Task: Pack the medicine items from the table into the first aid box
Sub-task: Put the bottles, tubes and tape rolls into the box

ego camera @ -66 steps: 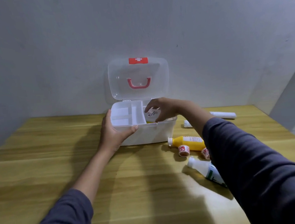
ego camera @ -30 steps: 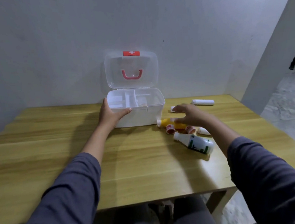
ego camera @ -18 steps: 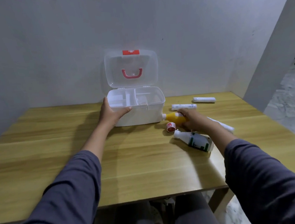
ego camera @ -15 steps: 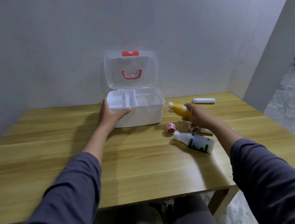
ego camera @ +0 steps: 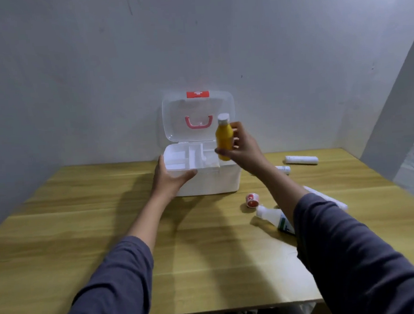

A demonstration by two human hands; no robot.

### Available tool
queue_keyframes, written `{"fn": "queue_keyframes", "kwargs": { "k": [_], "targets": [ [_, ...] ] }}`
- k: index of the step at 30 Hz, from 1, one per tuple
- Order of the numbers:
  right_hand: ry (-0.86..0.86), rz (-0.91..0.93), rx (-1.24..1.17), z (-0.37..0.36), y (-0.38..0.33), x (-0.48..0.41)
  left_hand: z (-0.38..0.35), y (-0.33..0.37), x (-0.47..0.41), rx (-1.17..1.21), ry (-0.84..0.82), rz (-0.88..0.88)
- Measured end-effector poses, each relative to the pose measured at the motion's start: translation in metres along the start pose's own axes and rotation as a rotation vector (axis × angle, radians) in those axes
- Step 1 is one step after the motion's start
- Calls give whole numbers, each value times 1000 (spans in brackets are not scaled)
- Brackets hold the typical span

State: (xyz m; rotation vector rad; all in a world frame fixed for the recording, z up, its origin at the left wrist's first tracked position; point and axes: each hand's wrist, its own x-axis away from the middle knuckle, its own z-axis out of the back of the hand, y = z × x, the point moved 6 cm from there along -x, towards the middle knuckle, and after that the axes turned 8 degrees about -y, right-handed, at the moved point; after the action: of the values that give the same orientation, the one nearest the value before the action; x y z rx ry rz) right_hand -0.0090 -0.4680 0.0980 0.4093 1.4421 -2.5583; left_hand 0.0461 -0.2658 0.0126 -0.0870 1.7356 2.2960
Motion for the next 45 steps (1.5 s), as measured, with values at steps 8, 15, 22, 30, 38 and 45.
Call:
{"fn": "queue_keyframes", "kwargs": {
  "k": [8,15,22,30,38,45],
  "targets": [
    [-82,-73,276,-35,13,-11,1,-2,3,-29,-14,4],
    [-217,-161,432,-40,21,-19,1,-4,2,-51,-24,10],
    [-142,-106,424,-32,9,-6,2,-3,2,-89,-47,51],
    [97,-68,417,20,11,63,1,-1,1,-115,-47,95],
    [-34,-221,731,23,64,145,0,2,3,-127,-20,94],
    [-48,-144,1017,10,67,153,-3,5,8,-119,-3,96]
  ]
}}
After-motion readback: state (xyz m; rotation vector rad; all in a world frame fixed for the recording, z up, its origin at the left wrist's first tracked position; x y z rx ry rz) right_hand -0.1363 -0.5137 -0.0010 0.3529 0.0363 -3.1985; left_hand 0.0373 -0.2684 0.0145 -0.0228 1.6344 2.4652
